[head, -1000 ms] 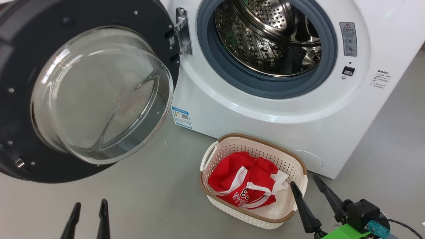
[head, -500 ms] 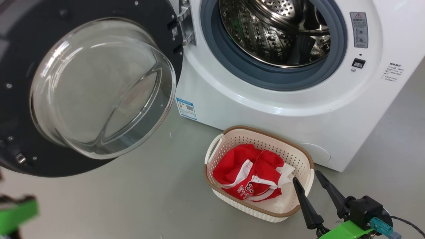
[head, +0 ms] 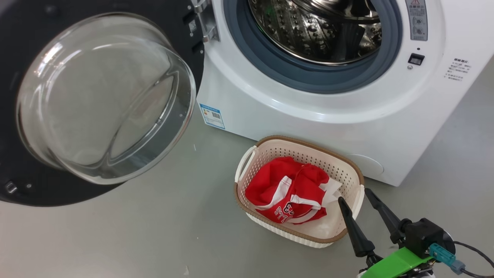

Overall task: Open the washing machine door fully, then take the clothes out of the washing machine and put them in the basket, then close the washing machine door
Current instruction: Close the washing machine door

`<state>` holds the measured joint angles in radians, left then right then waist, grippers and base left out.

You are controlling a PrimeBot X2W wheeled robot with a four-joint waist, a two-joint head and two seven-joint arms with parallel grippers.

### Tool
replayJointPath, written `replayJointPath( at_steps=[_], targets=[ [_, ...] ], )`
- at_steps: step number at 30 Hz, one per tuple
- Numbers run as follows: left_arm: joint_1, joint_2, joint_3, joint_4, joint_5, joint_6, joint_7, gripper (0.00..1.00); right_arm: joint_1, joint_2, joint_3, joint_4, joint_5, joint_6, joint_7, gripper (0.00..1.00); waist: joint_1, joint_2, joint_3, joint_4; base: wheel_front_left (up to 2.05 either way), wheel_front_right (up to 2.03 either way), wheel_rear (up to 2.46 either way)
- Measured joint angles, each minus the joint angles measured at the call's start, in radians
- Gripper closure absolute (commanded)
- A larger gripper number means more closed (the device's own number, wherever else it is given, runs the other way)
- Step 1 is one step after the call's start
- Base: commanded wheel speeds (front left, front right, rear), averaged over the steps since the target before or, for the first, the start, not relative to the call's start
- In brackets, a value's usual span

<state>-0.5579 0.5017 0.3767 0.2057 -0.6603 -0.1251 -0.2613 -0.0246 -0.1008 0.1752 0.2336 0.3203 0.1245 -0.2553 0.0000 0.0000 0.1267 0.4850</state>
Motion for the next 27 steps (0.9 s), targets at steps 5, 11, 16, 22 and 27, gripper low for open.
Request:
replayJointPath(
  at_steps=[5, 11, 16, 22, 27],
  targets=[
    [-0.089, 0.092, -0.033, 0.248, -0.121, 0.000, 0.000, 1.00, -0.007, -0.009, 0.003, 0.004, -0.004, 0.000, 0.000, 0.00, 0.0000, 0.0000, 0.020, -0.014, 0.00, 0.00, 0.00],
    [-0.175, 0.166, -0.152, 0.487, -0.326, 0.000, 0.118, 1.00, -0.009, -0.016, 0.005, 0.007, -0.004, 0.000, 0.000, 0.00, 0.0000, 0.0000, 0.038, -0.025, 0.00, 0.00, 0.00],
    [-0.225, 0.193, -0.207, 0.619, -0.480, 0.000, 0.336, 1.00, -0.010, -0.019, 0.008, 0.007, -0.004, 0.000, 0.000, 0.00, 0.0000, 0.0000, 0.046, -0.032, 0.00, 0.00, 0.00],
    [-0.226, 0.213, -0.213, 0.739, -0.594, 0.000, 0.528, 1.00, -0.023, -0.019, 0.017, 0.007, -0.006, 0.000, 0.000, 0.00, 0.0000, 0.0000, 0.053, -0.045, 0.00, 0.00, 0.00],
    [-0.225, 0.221, -0.214, 0.800, -0.643, 0.000, 0.653, 1.00, -0.023, -0.020, 0.028, 0.007, -0.006, 0.000, 0.000, 0.00, 0.0000, 0.0000, 0.057, -0.056, 0.00, 0.00, 0.00]
  ],
)
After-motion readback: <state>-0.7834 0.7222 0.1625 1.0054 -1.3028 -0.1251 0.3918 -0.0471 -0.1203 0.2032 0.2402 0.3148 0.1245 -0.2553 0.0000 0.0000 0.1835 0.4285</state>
